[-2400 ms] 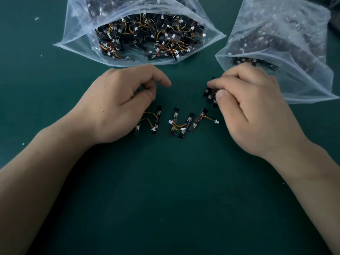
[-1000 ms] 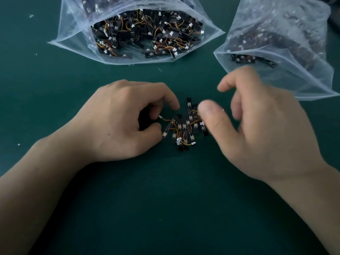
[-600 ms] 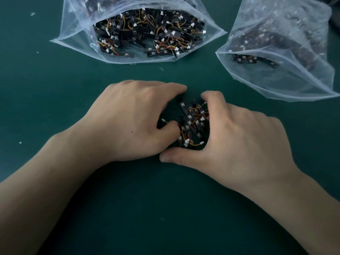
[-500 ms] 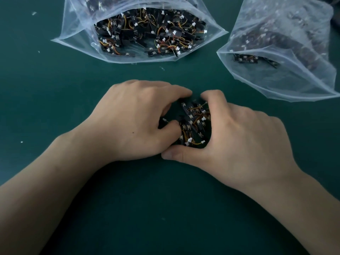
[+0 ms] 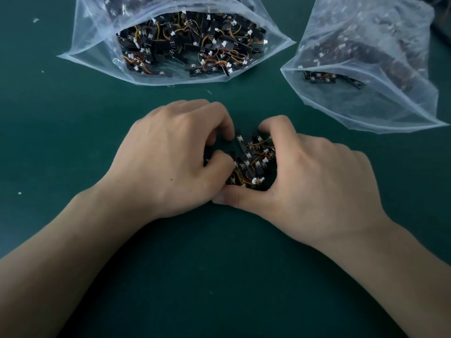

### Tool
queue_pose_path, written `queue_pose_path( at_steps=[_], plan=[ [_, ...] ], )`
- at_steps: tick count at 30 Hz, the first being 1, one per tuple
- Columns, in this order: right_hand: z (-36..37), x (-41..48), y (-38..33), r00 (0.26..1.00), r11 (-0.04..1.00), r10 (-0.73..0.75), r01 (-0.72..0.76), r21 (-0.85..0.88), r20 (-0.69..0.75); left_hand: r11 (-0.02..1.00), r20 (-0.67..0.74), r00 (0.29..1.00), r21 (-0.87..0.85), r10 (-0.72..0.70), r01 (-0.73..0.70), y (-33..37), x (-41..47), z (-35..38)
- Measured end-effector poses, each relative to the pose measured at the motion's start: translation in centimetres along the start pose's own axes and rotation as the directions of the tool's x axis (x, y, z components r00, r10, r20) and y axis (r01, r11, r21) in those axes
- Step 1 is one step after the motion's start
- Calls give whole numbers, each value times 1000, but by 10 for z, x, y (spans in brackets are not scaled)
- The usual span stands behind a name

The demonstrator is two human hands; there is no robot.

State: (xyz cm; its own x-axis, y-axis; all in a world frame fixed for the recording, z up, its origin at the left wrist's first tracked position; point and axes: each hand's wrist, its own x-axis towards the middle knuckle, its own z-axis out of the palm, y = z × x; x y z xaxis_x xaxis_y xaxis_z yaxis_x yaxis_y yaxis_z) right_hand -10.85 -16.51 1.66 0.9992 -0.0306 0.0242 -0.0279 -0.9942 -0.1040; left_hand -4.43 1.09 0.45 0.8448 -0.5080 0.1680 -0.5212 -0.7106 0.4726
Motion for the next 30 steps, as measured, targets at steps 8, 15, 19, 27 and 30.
queue_pose_path(
  at_steps=[8, 15, 19, 27, 30],
  plan=[
    [0, -1, -1, 1000, 1000, 15, -15, -3, -9, 996, 7, 999, -74, -52, 52, 1, 0, -1],
    [2, -1, 3, 1000, 1000, 0, 0, 12, -29, 994, 39, 999, -113, 0, 4, 2, -2, -3],
    [3, 0, 5, 999, 999, -18, 20, 46, -45, 986, 44, 998, -163, 36, -28, 1, -3, -3],
    [2, 1, 6, 998, 997, -32, 36, 70, -60, 972, 98, 986, -208, 135, -113, -5, -3, -2],
    [3, 0, 8, 997, 996, -41, 45, 73, -63, 971, 100, 983, -201, 152, -130, -6, -2, -2]
  ],
)
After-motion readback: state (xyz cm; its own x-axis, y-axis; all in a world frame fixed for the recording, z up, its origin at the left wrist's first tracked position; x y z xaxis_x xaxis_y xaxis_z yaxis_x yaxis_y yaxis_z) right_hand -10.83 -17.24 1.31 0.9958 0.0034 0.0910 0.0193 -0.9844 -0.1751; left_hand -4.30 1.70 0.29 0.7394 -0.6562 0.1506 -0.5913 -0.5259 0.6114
